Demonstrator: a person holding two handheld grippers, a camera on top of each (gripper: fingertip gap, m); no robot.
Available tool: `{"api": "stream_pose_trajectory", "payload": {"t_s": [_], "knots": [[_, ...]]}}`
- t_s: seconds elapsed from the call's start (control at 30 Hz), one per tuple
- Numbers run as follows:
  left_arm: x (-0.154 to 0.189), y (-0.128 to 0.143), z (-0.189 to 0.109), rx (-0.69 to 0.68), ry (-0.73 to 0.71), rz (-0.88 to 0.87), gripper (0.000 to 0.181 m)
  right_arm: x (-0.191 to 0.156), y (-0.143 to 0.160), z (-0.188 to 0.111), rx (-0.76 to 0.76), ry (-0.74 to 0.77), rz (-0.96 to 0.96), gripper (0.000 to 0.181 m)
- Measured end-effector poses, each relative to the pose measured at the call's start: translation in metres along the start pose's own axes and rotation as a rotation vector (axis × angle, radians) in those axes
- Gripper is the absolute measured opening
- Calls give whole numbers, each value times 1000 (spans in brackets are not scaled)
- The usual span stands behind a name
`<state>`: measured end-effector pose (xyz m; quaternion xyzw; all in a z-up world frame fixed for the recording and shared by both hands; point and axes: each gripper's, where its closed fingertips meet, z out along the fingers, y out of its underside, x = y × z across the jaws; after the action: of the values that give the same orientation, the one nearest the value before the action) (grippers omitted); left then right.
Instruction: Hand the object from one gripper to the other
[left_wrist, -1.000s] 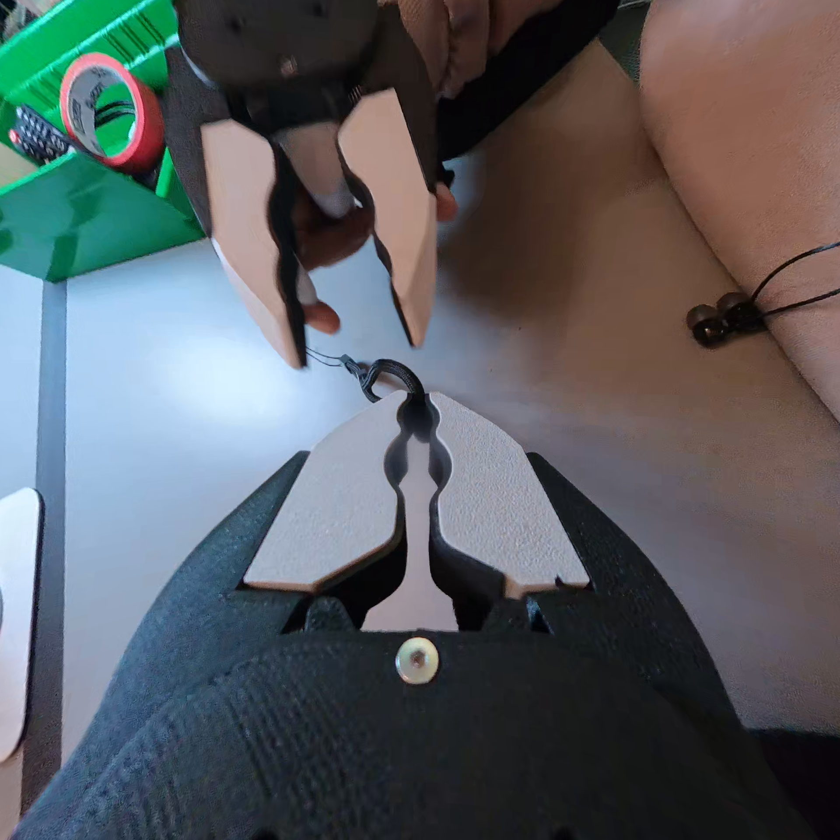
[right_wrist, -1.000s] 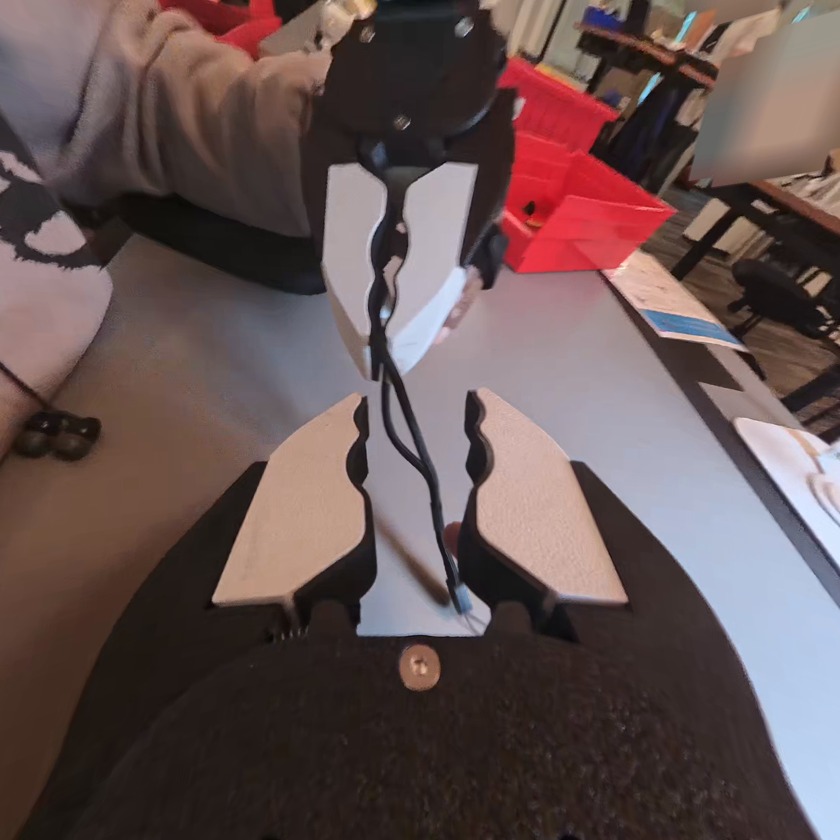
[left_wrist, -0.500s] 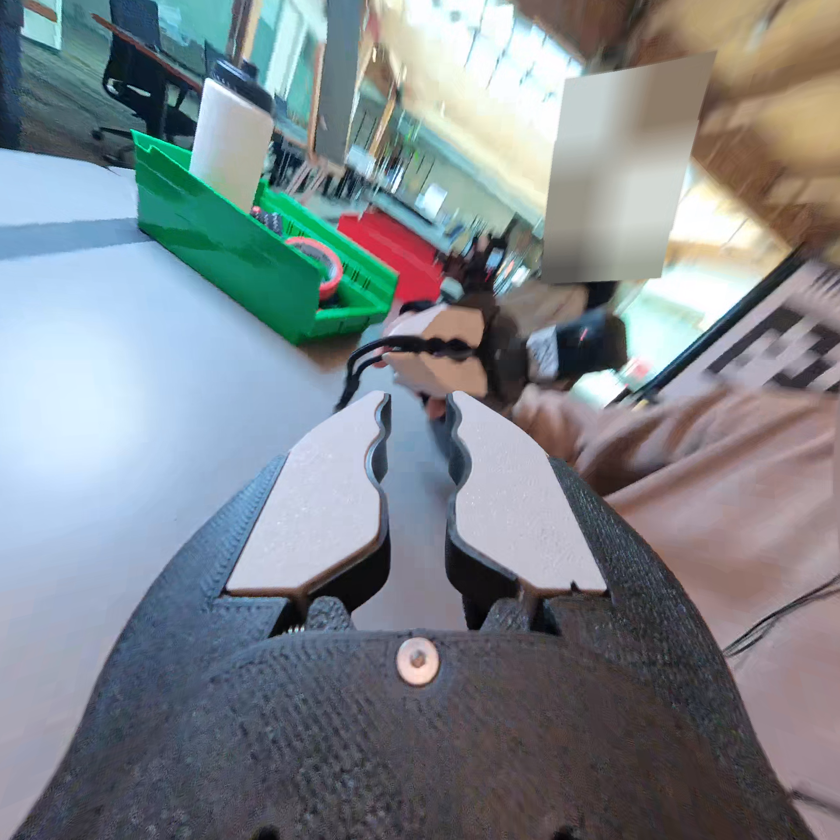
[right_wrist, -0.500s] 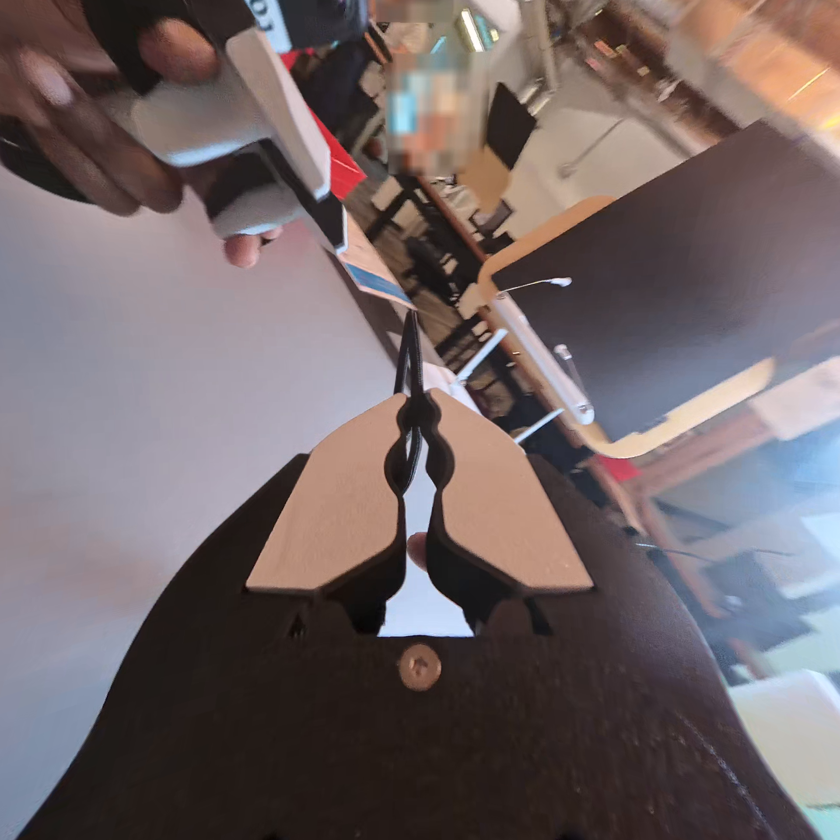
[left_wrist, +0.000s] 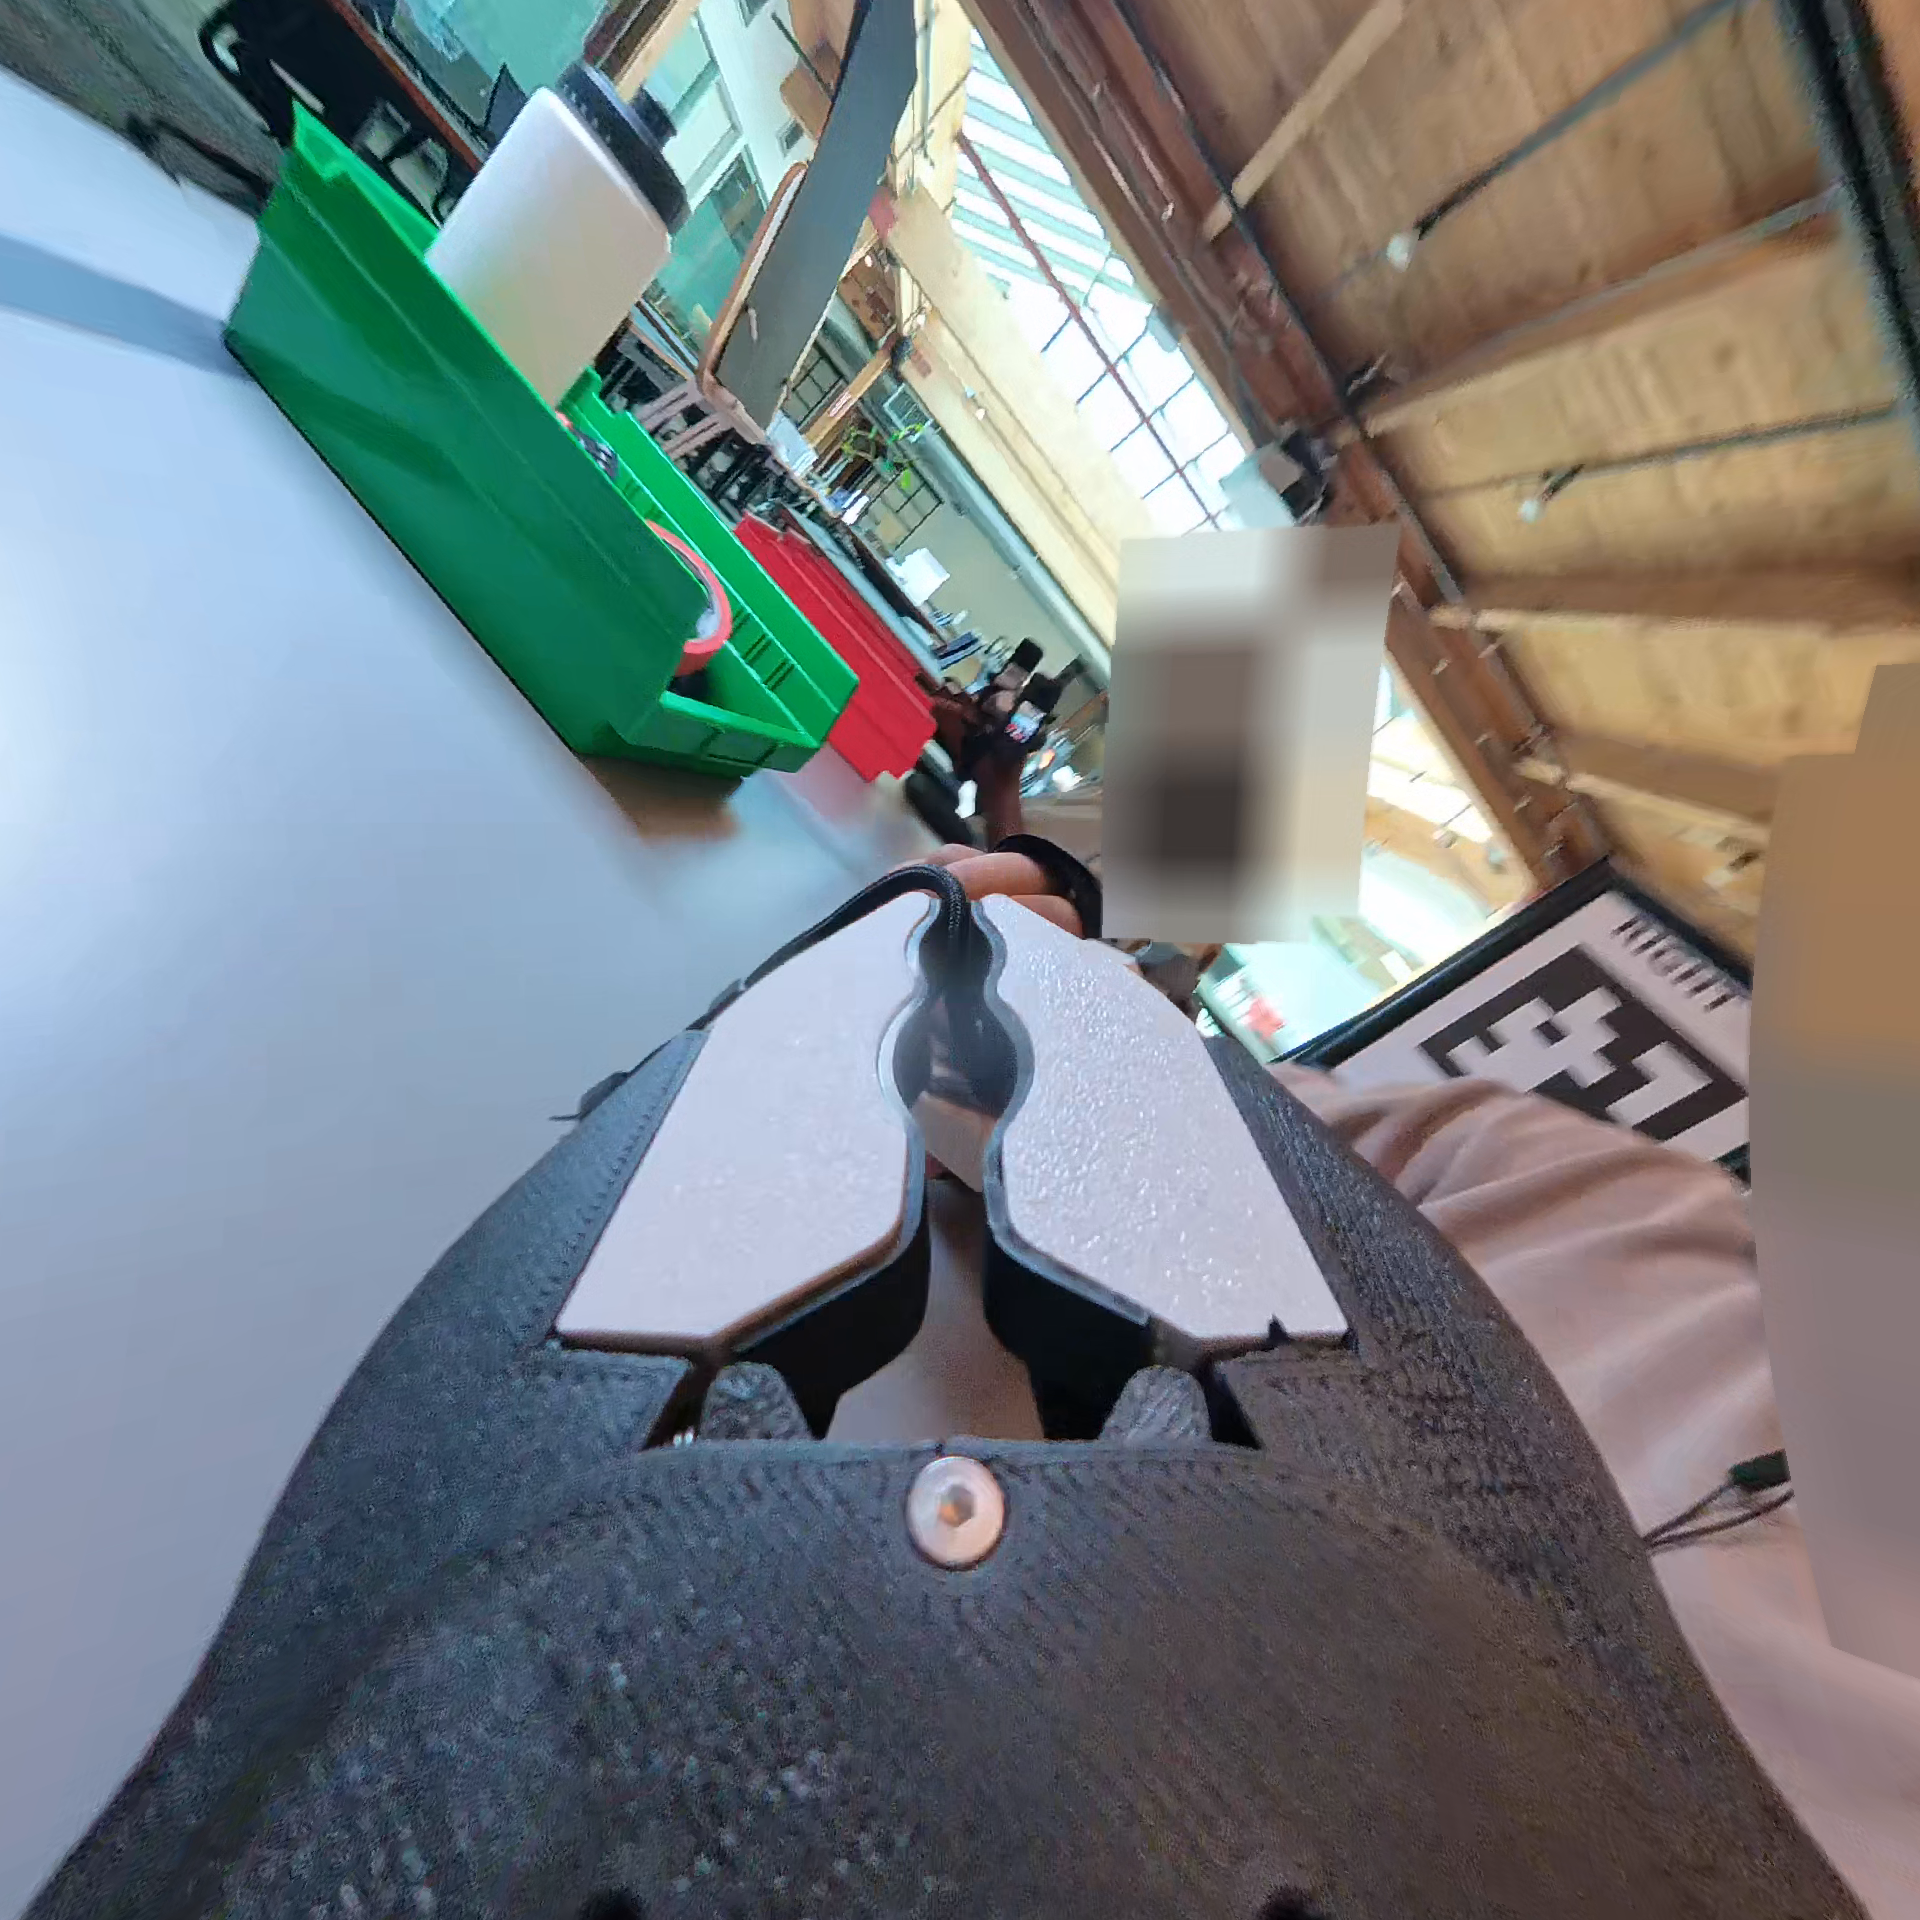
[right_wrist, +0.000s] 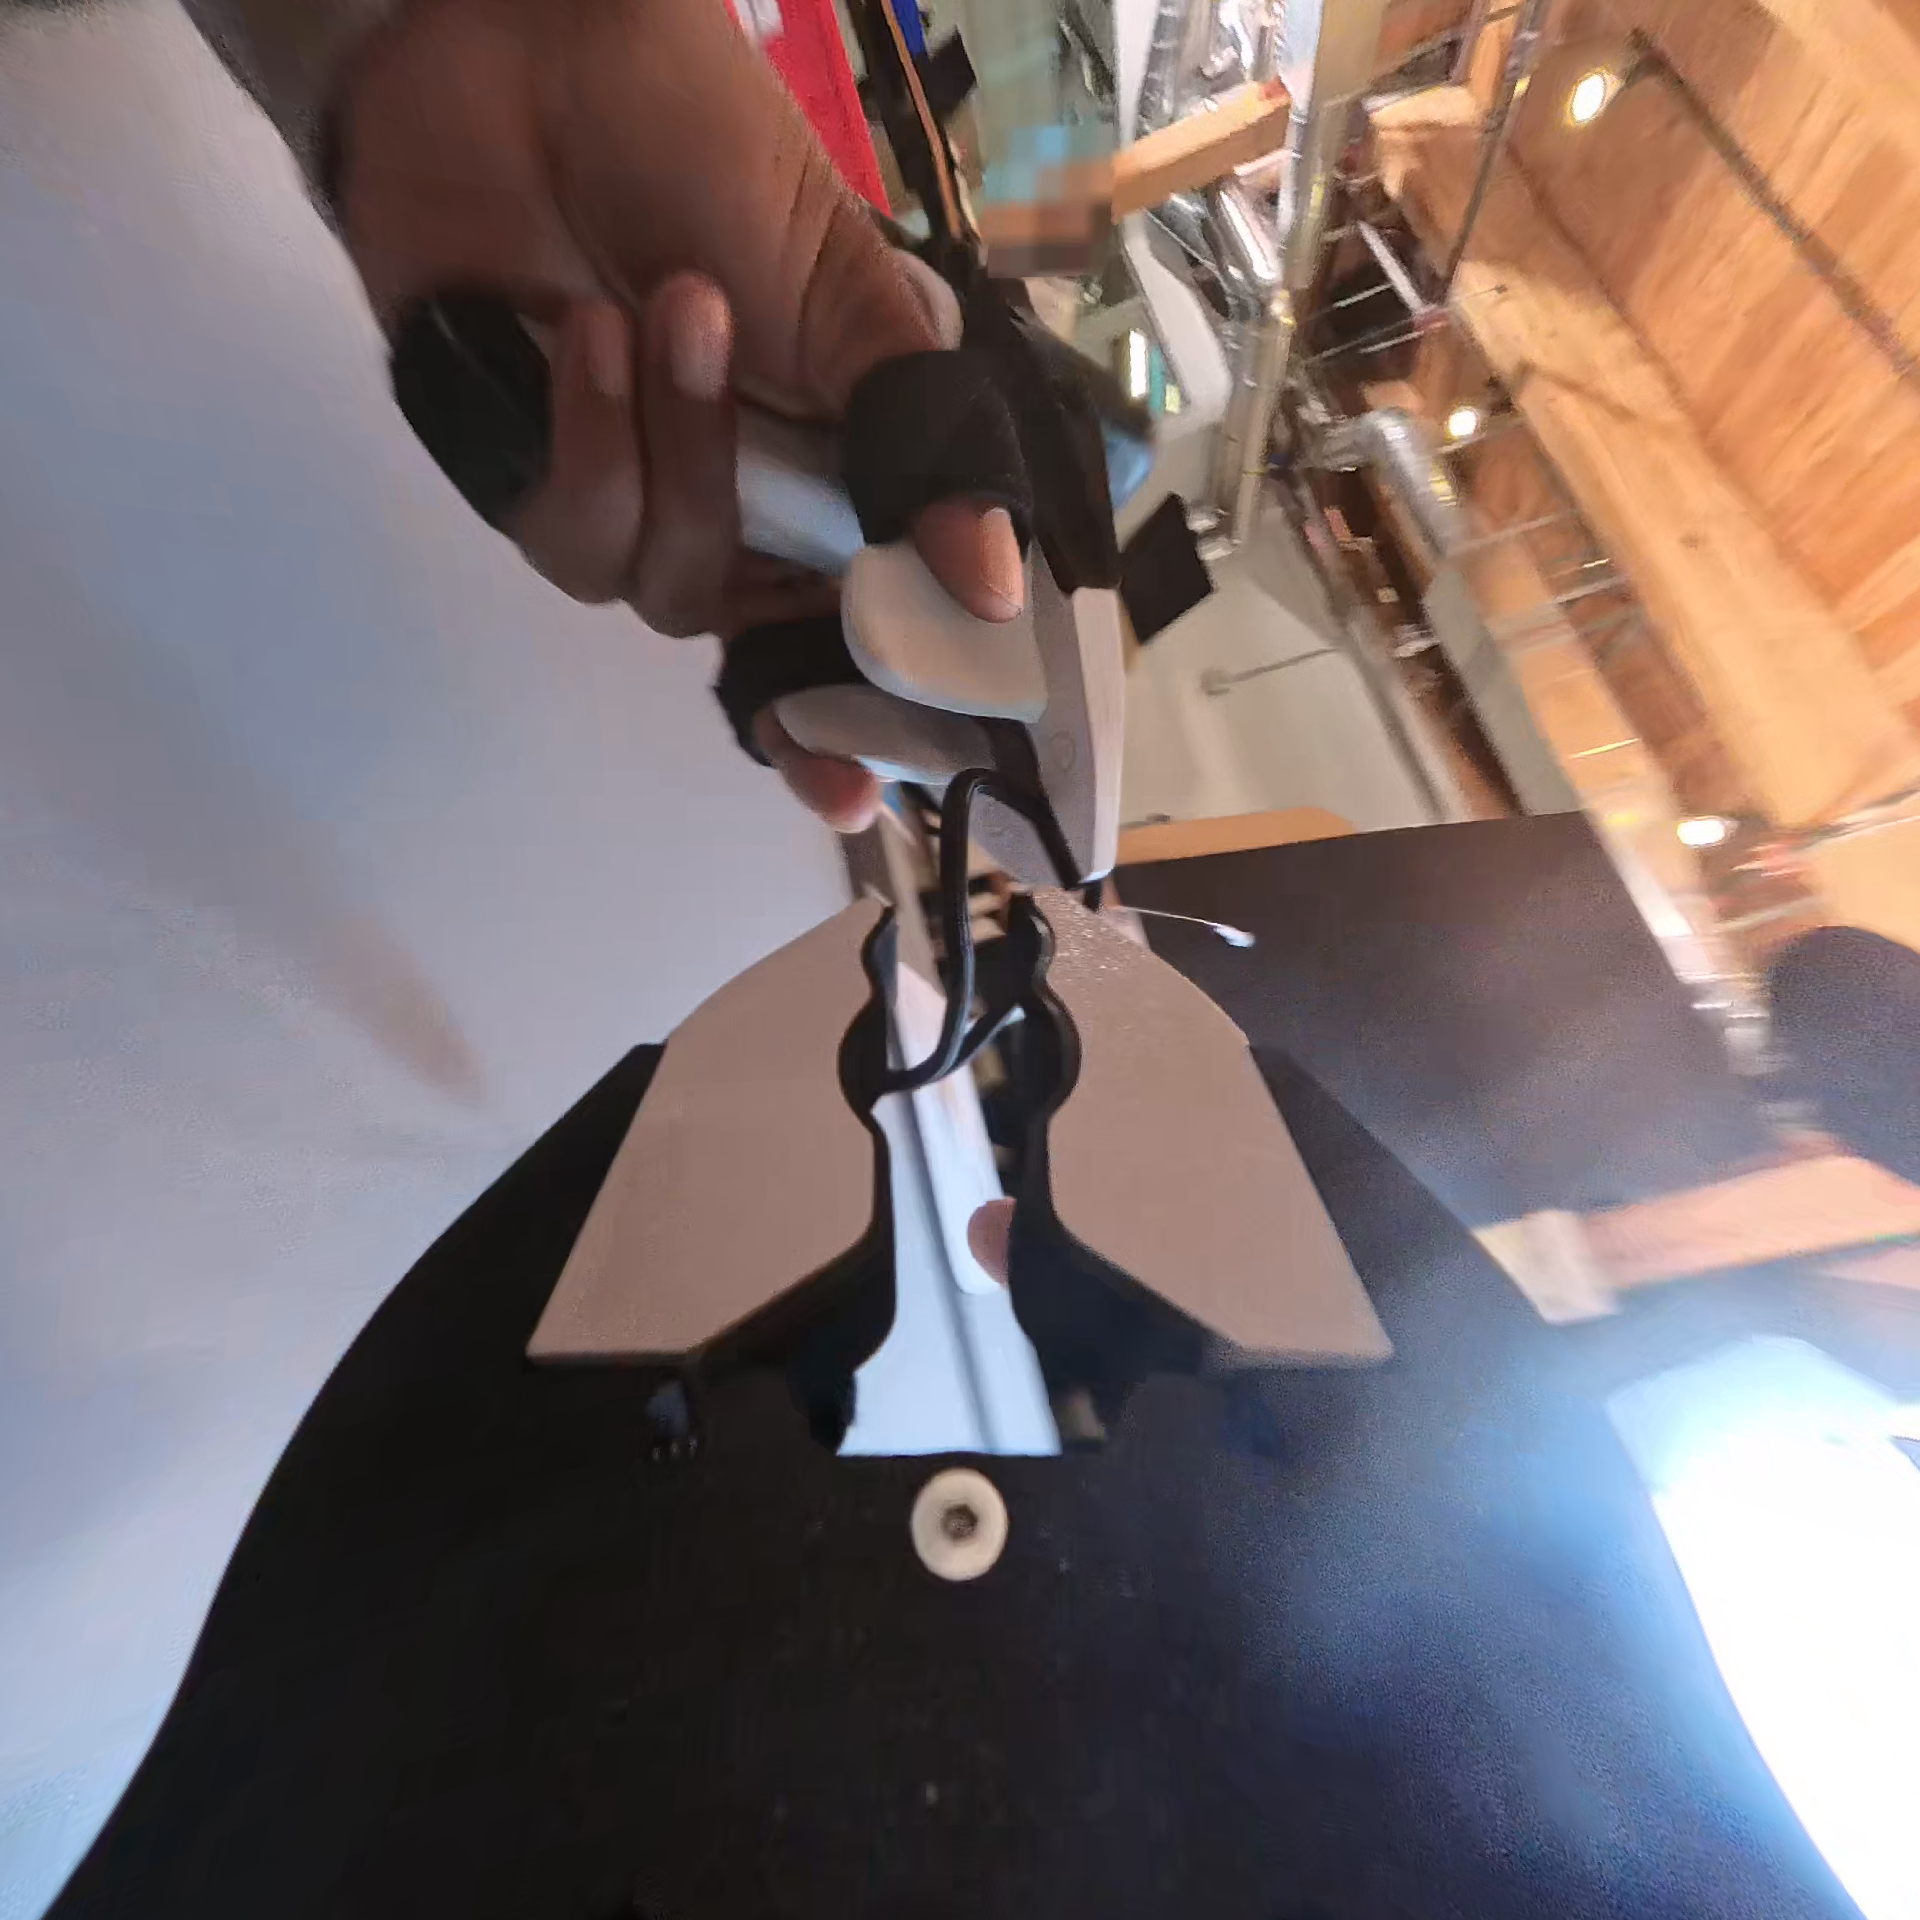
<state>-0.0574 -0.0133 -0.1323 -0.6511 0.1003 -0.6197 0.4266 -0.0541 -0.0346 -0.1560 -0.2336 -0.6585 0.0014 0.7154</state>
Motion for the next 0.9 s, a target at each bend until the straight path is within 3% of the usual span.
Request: {"api": "stream_pose_trajectory", "payload": {"t_s": [0.13, 0.2, 0.27, 0.33, 0.43, 0.53, 0.63, 0.73, 0.9], "knots": [[5, 3, -14, -201, -57, 341, 3, -4, 3, -3, 25, -220, 475, 46], [4, 20, -22, -374, -91, 513, 4, -2, 6, -8, 61, -344, 778, 47], [9, 35, -27, -495, -79, 681, 4, 0, 11, -15, 106, -438, 963, 46], [25, 48, -28, -555, 1, 776, 4, 0, 19, -20, 121, -470, 975, 46], [51, 61, -27, -568, 131, 824, 4, -23, 27, -25, 69, -572, 839, 47], [65, 63, -26, -543, 186, 860, 4, -43, 15, -29, 56, -682, 799, 51], [70, 61, -27, -526, 200, 882, 4, -63, -9, -37, 71, -819, 763, 44], [69, 53, -31, -496, 185, 886, 4, -71, -29, -47, 120, -940, 841, 43], [66, 41, -35, -454, 169, 879, 4, -56, -67, -70, 320, -1180, 1177, 47]]}}
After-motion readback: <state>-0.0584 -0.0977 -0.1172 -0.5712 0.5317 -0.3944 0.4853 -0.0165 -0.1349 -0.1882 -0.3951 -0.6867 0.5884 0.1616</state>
